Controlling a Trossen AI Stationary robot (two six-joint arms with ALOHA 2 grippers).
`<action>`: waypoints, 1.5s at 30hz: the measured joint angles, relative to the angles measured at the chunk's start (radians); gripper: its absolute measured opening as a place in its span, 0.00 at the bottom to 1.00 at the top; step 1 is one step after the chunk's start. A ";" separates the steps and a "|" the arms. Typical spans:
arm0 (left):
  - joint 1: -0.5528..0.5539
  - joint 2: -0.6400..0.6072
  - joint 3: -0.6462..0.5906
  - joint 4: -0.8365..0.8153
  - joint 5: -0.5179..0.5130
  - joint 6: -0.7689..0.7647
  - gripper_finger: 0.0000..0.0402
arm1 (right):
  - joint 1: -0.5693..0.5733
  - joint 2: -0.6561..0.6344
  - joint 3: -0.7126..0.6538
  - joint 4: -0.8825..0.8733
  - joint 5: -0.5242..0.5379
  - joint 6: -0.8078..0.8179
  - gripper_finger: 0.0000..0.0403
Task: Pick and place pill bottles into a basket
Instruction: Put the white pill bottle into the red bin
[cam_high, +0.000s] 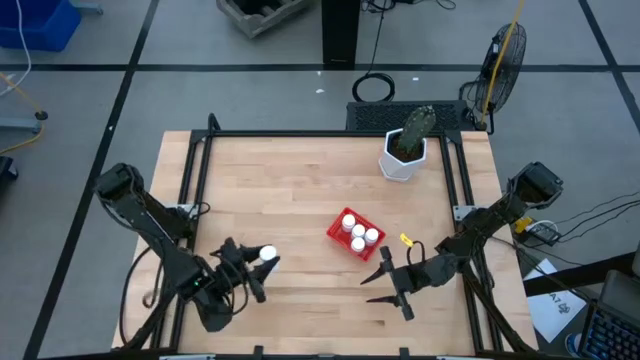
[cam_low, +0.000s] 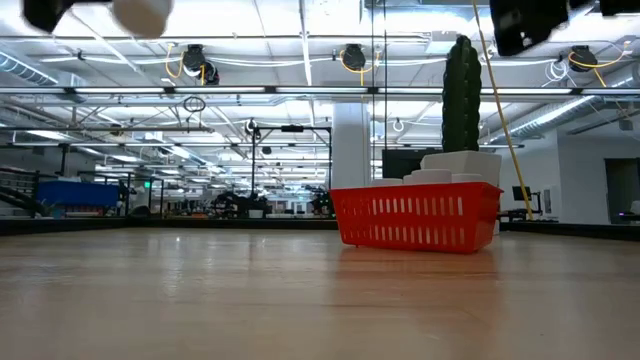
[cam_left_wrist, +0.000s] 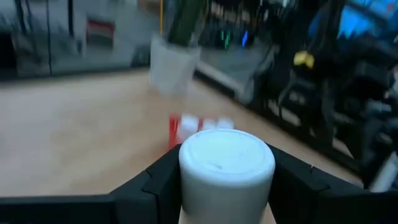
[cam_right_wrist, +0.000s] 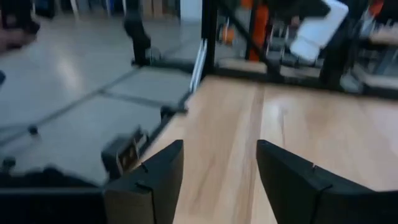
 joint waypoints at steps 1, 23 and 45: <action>0.015 0.000 0.000 0.086 -0.022 0.094 0.48 | -0.002 0.000 0.000 0.037 -0.002 -0.017 0.51; 0.440 0.050 0.002 1.394 0.829 1.260 0.44 | -0.224 0.027 0.000 0.564 -0.083 -0.144 0.78; 0.640 0.050 0.006 1.499 1.171 1.203 0.46 | -0.471 0.028 0.191 0.497 -0.240 -0.126 0.78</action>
